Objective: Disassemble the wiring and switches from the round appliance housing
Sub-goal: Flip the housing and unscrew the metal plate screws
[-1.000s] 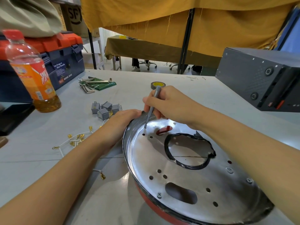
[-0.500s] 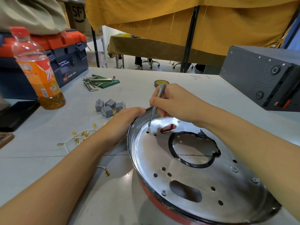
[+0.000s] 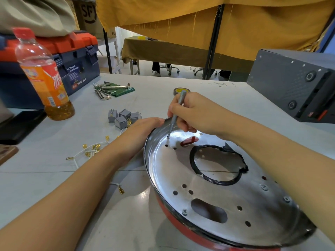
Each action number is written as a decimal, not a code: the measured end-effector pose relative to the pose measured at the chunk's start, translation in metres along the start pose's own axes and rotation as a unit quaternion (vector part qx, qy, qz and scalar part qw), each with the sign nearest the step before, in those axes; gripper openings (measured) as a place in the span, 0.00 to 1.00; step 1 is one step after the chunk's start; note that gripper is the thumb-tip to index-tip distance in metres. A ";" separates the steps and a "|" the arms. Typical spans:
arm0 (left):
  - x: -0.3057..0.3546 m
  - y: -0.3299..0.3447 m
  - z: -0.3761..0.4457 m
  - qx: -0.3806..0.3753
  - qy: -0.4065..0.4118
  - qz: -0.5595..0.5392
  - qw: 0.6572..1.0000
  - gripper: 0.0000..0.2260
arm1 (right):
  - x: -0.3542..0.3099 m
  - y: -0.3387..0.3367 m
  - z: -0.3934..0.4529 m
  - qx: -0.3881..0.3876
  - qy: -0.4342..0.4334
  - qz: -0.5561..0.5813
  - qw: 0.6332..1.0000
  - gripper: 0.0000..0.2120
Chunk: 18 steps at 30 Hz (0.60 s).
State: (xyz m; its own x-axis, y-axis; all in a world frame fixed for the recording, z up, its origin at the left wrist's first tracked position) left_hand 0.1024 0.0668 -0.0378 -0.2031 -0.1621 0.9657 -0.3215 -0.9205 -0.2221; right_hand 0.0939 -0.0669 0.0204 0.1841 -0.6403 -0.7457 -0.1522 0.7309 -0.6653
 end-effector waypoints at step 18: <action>-0.001 -0.001 0.000 0.005 0.009 0.007 1.000 0.11 | 0.004 -0.003 0.002 0.004 0.008 0.015 1.000 0.12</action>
State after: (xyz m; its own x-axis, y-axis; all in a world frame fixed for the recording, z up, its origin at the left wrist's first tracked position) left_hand 0.1034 0.0679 -0.0388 -0.2247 -0.1691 0.9596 -0.3100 -0.9212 -0.2350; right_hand 0.0968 -0.0713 0.0190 0.1643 -0.6212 -0.7662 -0.1489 0.7523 -0.6418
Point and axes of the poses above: each hand's wrist, its own z-axis towards the middle knuckle, its own y-axis out of the palm, x = y × z, the point moved 4 cm from there along z, towards the middle knuckle, and after that the axes turned 6 degrees about y, right-handed, at the moved point
